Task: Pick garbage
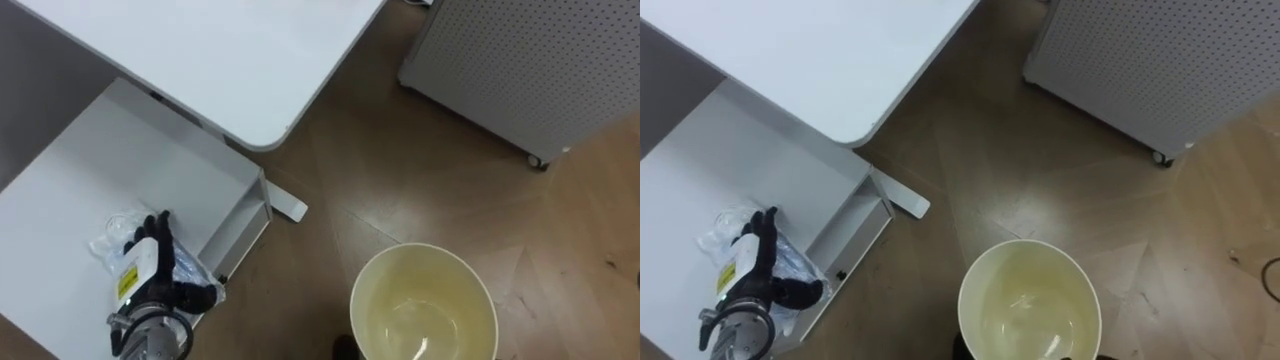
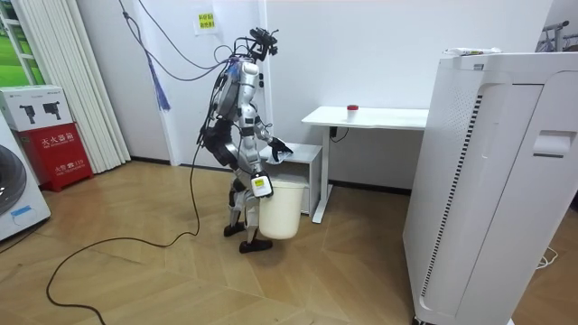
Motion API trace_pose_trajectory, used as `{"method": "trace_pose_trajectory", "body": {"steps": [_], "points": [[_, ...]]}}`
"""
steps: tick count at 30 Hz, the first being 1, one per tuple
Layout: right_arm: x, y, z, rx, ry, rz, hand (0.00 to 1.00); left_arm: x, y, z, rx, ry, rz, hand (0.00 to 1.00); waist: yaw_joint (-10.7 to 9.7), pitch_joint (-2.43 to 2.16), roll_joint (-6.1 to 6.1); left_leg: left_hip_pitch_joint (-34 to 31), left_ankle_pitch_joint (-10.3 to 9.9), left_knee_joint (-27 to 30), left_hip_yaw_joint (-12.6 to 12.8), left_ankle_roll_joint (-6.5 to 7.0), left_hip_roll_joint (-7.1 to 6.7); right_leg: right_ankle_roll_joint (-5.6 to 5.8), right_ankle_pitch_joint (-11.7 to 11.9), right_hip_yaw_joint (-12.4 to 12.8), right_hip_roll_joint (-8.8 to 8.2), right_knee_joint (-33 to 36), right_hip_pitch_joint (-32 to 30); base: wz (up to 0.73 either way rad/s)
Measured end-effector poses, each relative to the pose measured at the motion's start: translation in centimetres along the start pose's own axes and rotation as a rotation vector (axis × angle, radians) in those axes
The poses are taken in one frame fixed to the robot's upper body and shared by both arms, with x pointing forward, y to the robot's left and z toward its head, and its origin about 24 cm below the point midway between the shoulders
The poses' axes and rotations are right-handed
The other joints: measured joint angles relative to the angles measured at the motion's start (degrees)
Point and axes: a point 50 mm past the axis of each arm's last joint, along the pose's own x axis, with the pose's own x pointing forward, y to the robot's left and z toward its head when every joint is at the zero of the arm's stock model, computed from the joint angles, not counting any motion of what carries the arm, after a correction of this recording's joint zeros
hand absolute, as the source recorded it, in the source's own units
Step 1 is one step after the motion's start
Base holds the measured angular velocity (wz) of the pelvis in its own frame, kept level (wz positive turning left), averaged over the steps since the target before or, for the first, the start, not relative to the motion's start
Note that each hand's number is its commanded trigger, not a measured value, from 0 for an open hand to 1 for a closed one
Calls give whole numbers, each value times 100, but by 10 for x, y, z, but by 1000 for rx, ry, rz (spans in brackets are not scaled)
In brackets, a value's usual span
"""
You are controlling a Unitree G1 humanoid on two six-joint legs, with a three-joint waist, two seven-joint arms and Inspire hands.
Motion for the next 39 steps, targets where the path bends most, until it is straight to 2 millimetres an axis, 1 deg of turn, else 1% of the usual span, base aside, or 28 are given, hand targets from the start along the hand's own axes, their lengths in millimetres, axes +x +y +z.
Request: {"method": "trace_pose_trajectory", "body": {"steps": [1, 5, 7, 9, 10, 12, 13, 14, 18, 21, 24, 26, 28, 30, 31, 32, 34, 35, 36, 37, 39], "points": [[0, 0, 0, -3, 1, 1, 100, 1, 1, -1, 9, 3, -4, 100, -13, 1, -3, 2, 0, 9, 0, 0, 0, -1, 0, 1, -3, -3, 0, 0], [0, 0, 0, -5, 2, 1, 100, 4, 7, -2, 21, 7, 9, 100, -24, 1, -7, 8, 9, 20, 2, 0, 0, -7, -1, 5, -8, 6, 3, 0], [0, 0, 0, -5, 2, 0, 100, 6, 13, -4, 34, 13, 28, 100, -24, 0, -13, 15, 22, 12, 2, 2, -4, -13, 4, 4, -14, 12, 10, 0], [0, 1, -1, 0, 4, -1, 100, 9, 18, -4, 35, 12, 44, 100, -31, -1, -34, 38, 52, -32, 1, 8, -31, -13, 4, -2, -46, 24, 15, 5], [0, 1, -1, 6, 6, -6, 100, 9, 19, -4, 36, 11, 47, 100, -41, -1, -47, 69, 95, -94, -12, 16, -81, -12, 3, -8, -85, 21, 31, 11], [0, 1, -3, 18, 19, -14, 100, 10, 19, -2, 26, 11, 49, 100, -31, -3, -53, 109, 100, -124, -24, 20, -87, -4, 7, -16, -85, -12, 87, 7], [0, 3, -4, 19, 24, -11, 100, 9, 18, -3, 28, 13, 49, 100, -30, -18, -78, 123, 100, -141, -25, 21, -89, 4, 12, -16, -83, -28, 105, 0], [0, 4, -4, 17, 24, -9, 100, 9, 18, -3, 28, 13, 51, 100, -27, -21, -83, 121, 100, -145, -28, 21, -86, 6, 22, -25, -81, -48, 113, 0], [0, 5, -4, 6, 25, -5, 100, 8, 16, -2, 28, 12, 59, 100, -32, -22, -84, 119, 115, -176, -43, 39, -75, 29, 81, -88, -79, -149, 178, 4], [0, 8, 0, 5, 10, 2, 100, 6, 13, -3, 41, 6, 44, 100, 15, -22, -84, 144, 113, -171, -43, 44, -64, 46, 97, -99, -62, -187, 236, 0], [0, 10, 2, 2, -10, 8, 100, 0, 3, -2, 28, 5, 17, 100, 96, -22, -84, 187, 113, -155, -43, 45, -65, 49, 98, -117, -69, -199, 280, 1], [1, 12, 5, -7, -25, 12, 100, -2, -3, 3, -1, -16, 10, 100, 154, -22, -84, 185, 114, -176, -43, 45, -70, 50, 98, -127, -74, -207, 275, 2], [1, 18, 9, -9, -55, 32, 100, -5, -11, 13, -60, -32, -6, 100, 195, -23, -83, 189, 114, -179, -41, 46, -71, 50, 98, -133, -79, -204, 279, 0], [1, 22, 11, -19, -74, 47, 100, -10, -21, 27, -128, -70, -37, 100, 264, -23, -85, 193, 115, -161, -23, 47, -64, 49, 97, -123, -79, -182, 278, 0], [0, 24, 12, -24, -88, 54, 100, -15, -30, 36, -162, -102, -69, 100, 299, -24, -86, 219, 118, -165, -3, 53, -62, 49, 98, -122, -87, -177, 296, 0], [0, 26, 13, -25, -95, 59, 100, -18, -35, 40, -179, -113, -89, 100, 305, -24, -86, 239, 123, -178, 3, 61, -65, 49, 98, -122, -92, -178, 311, 0], [0, 32, 14, -45, -116, 77, 100, -33, -56, 49, -230, -130, -186, 100, 321, -28, -93, 301, 126, -221, 18, 65, -65, 50, 97, -101, -85, -199, 365, -2], [0, 34, 14, -53, -121, 83, 100, -38, -62, 51, -242, -138, -215, 100, 312, -33, -100, 305, 126, -240, 19, 65, -66, 50, 96, -99, -85, -197, 367, 0], [-1, 40, 14, -59, -126, 99, 100, -48, -73, 59, -259, -165, -272, 100, 298, -42, -115, 304, 126, -248, 18, 65, -70, 50, 95, -103, -91, -191, 364, 0], [-1, 44, 13, -62, -118, 110, 100, -57, -82, 65, -271, -195, -331, 100, 302, -64, -151, 306, 126, -251, 35, 65, -69, 50, 95, -86, -91, -193, 350, 0], [-2, 51, 11, -71, -113, 130, 100, -68, -93, 74, -277, -236, -415, 100, 308, -95, -199, 330, 126, -252, 82, 65, -62, 50, 95, -57, -89, -192, 346, -9]]}}
